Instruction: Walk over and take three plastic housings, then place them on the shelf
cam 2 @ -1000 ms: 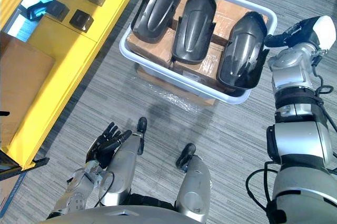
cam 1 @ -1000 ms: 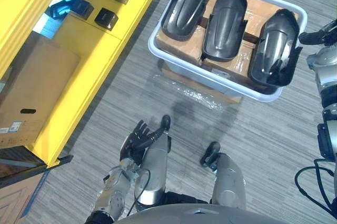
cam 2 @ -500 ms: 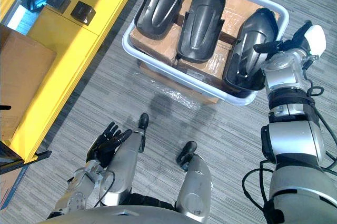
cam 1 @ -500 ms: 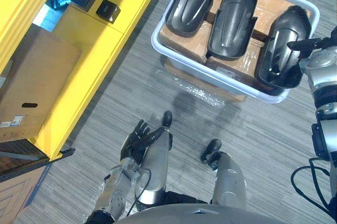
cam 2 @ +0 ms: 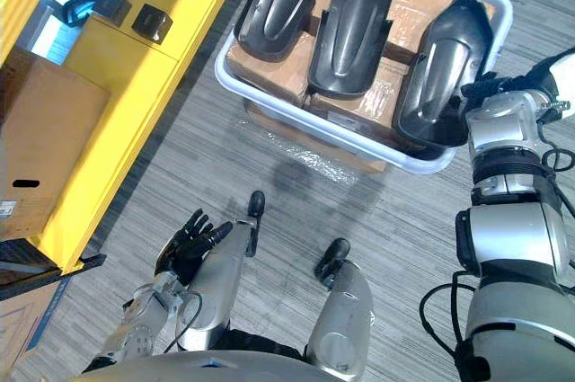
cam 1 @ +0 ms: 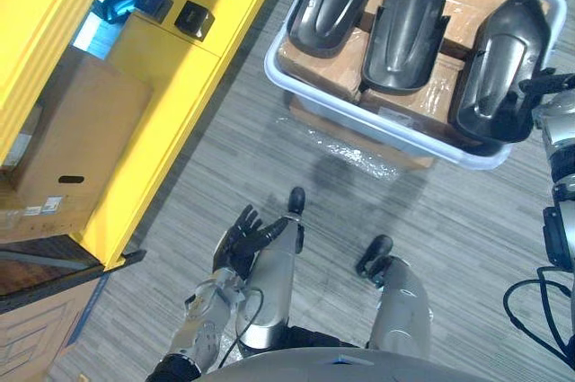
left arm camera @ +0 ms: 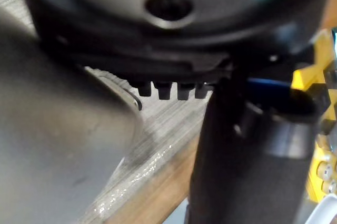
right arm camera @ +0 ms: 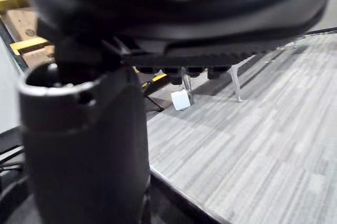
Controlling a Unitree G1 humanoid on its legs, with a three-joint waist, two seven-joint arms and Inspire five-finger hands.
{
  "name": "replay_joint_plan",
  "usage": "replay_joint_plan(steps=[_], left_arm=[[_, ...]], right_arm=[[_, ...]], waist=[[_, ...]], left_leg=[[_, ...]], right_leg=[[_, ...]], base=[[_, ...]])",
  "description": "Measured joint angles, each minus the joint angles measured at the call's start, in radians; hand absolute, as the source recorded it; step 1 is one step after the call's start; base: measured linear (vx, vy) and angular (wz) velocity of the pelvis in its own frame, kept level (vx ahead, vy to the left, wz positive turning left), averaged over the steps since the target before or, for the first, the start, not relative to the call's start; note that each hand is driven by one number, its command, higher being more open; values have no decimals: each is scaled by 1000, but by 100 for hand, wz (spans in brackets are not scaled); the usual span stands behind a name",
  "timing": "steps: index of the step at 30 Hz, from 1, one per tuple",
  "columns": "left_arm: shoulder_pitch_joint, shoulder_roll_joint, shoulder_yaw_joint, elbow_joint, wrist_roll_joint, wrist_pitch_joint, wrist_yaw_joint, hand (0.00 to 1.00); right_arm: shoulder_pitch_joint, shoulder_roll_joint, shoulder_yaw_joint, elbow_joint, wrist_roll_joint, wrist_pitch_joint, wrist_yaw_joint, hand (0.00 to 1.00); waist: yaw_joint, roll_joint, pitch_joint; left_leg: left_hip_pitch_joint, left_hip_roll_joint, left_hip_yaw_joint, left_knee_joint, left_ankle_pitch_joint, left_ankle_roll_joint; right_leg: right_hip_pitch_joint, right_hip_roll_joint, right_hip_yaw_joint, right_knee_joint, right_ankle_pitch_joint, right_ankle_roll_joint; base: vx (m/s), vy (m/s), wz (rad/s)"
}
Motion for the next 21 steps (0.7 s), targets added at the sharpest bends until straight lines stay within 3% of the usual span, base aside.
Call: replay_joint_plan(steps=[5,6,14,21], left_arm=[[-2,-1,-13,8,-6,0,2,100],[-2,-1,-14,9,-6,0,3,100],[-18,-23,-29,52,-41,-2,6,100],[-18,-28,-39,54,-41,-5,5,100]], right_arm=[[1,-12,-1,24,29,5,52,100],[1,-17,-1,24,28,4,57,0],[1,-47,41,44,26,-13,113,0],[3,-56,78,57,18,-22,108,0]], waist=[[0,14,-7],[1,16,-8],[10,49,-30],[23,59,-38]], left_leg=[[-25,-6,-3,18,0,2],[-29,-6,-3,19,0,2],[-53,-16,-16,31,-5,4],[-54,-26,-29,28,3,3]], right_leg=[[-28,-11,2,29,-9,-2],[-32,-12,1,32,-10,-2],[-63,-29,-3,76,-30,-6],[-64,-42,-17,97,-44,-9]], base=[[0,0,0],[0,0,0],[-20,5,3],[4,0,8]])
